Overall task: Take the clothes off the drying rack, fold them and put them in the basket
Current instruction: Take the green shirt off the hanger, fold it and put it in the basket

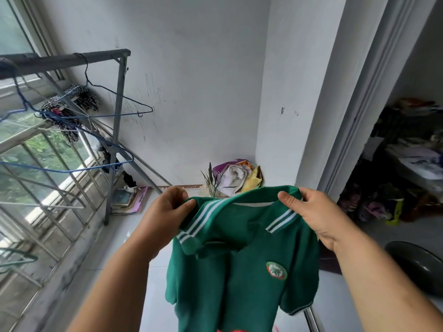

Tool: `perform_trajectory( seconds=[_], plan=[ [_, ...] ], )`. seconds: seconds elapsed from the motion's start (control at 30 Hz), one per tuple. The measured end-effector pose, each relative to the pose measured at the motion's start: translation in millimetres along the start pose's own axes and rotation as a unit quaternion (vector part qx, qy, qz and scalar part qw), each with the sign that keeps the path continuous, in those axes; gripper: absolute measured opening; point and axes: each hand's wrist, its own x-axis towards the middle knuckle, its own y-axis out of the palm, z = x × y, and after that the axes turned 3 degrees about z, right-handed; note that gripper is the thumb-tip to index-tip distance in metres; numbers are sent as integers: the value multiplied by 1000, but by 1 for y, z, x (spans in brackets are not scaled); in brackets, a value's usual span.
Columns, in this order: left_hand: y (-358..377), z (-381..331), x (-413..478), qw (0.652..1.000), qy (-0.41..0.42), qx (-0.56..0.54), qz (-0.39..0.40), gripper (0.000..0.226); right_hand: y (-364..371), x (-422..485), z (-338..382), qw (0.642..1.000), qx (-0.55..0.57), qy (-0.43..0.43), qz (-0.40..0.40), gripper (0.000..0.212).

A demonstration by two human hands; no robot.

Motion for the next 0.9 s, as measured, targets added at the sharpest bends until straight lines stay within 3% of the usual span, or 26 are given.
perform_trajectory(
  seconds=[0.2, 0.3, 0.5, 0.6, 0.77, 0.9],
  plan=[
    [-11, -1, -8, 990, 44, 130, 41, 22, 6, 1, 2, 999, -43, -20, 10, 35],
    [-8, -5, -13, 985, 24, 152, 79, 17, 11, 2, 3, 998, -60, -19, 21, 34],
    [-2, -5, -12, 997, -40, 65, -29, 15, 5, 3, -1, 984, -106, 32, 142, 29],
    [0, -7, -11, 995, -72, 61, -37, 18, 6, 9, -7, 968, -217, 28, 121, 16],
    [-2, -14, -13, 991, -80, 96, 50, 8, 8, 13, -11, 967, -243, -22, 71, 12],
    [-10, -21, -16, 978, -66, 124, 156, 17, 9, 11, -10, 967, -242, -46, 64, 15]
  ],
)
